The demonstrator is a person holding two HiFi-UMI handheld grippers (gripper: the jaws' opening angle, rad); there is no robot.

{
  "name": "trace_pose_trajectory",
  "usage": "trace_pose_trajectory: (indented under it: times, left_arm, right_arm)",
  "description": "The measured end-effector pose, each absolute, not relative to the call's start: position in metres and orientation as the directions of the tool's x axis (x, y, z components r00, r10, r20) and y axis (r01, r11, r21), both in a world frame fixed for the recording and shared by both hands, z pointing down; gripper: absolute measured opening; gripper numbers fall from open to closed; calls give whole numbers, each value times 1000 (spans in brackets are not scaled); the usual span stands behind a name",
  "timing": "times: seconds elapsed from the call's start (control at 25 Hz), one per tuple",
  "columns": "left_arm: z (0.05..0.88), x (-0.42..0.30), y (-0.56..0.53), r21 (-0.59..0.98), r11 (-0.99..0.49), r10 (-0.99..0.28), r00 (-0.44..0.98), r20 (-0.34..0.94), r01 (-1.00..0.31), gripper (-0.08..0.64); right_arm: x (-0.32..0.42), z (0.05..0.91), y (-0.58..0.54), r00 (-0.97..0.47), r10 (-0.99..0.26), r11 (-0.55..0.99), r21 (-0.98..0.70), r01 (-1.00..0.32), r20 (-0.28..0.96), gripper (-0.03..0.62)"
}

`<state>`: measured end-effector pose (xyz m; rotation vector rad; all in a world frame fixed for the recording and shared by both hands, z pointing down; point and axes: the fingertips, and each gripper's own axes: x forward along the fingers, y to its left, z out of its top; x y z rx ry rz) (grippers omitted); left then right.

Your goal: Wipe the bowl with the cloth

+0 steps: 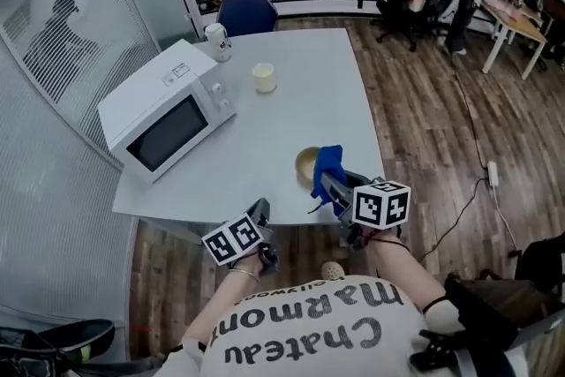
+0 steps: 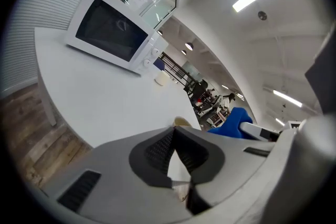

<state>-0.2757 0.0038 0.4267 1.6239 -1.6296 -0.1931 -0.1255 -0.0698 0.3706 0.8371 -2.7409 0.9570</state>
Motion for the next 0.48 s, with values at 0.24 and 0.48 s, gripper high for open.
trace_pose_trajectory:
  times: [0.24, 0.48]
  left_arm:
    - [432, -267, 40, 627, 111, -871, 229, 435, -771, -6]
    - [445, -259, 62, 619, 82, -842, 279, 463, -781, -6]
  right_arm:
    - [-107, 390, -19, -791, -505, 581, -542, -608, 346, 64]
    - [-101, 406, 17, -772, -511, 562, -533, -632, 378, 60]
